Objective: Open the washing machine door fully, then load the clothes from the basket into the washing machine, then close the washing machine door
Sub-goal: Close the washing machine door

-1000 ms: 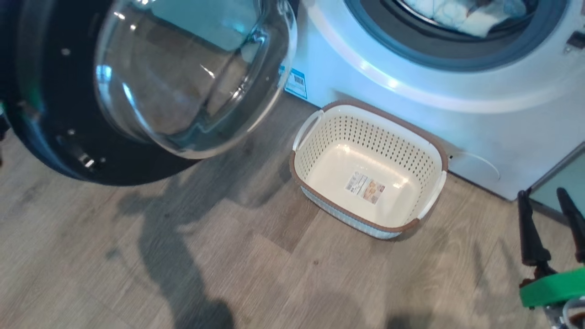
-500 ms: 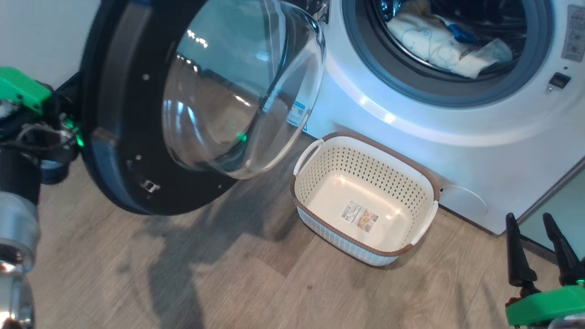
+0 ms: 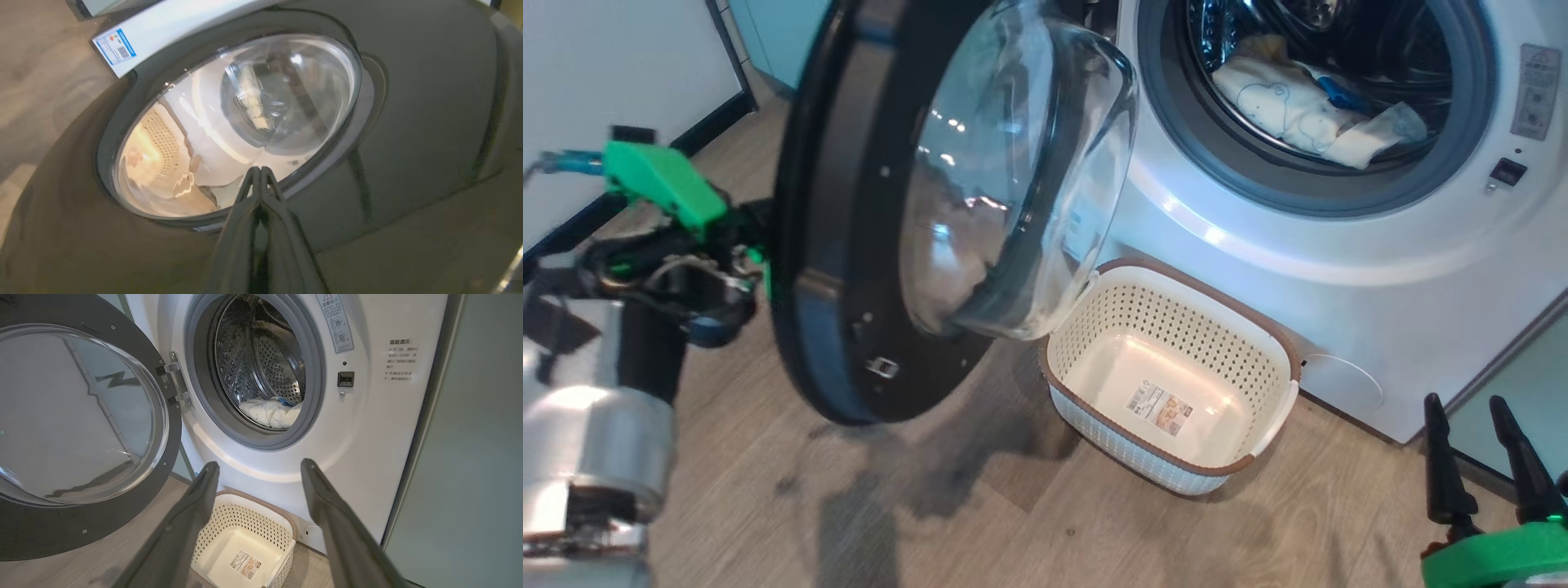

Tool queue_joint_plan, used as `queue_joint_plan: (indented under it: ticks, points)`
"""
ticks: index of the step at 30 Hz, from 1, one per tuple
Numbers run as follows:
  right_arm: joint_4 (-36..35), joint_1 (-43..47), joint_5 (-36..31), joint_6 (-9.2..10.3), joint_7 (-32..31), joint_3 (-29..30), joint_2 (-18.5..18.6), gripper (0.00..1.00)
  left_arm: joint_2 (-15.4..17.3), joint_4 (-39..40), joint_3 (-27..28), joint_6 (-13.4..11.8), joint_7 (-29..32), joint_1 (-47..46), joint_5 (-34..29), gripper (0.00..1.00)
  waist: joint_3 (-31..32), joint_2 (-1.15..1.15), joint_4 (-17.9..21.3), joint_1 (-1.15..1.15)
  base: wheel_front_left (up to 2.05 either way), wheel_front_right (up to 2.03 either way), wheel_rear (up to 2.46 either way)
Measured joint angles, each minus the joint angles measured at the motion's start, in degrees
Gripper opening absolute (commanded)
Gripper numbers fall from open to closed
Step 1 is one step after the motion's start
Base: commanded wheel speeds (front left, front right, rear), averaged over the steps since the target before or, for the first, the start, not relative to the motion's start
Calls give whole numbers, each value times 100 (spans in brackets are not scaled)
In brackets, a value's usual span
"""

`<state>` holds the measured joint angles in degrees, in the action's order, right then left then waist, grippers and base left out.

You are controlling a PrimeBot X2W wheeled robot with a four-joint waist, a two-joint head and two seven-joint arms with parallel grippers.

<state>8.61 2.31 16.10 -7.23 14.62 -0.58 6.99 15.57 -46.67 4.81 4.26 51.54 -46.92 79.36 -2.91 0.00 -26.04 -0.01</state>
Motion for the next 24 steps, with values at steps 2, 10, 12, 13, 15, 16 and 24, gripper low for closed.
queue_joint_plan:
  ticks: [2,10,12,13,15,16,24]
  points:
    - [2,0,0,0,0,2,-2,100,-102,365,-75,-136,102,165,36,0,12,0,12,0,0,0,0]
    - [2,-7,0,0,0,0,-12,100,-413,1825,-142,-583,377,907,241,0,6,0,202,1,0,0,0]
    - [3,-9,0,0,0,3,-12,100,-517,2145,-145,-724,392,1067,297,0,-6,0,274,1,0,0,0]
    - [2,-10,0,0,0,3,-12,100,-567,2294,-152,-769,393,1135,299,0,-13,0,313,1,0,0,0]
    - [2,-17,0,0,0,10,-12,100,-643,2573,-180,-839,392,1244,299,0,-32,0,398,1,0,0,0]
    - [2,-19,0,0,0,11,-12,100,-679,2687,-191,-857,392,1288,299,0,-41,0,443,1,0,0,0]
    - [3,-54,-1,0,0,5,-10,100,-832,3052,-238,-955,234,1399,272,0,-144,0,915,1,0,0,0]
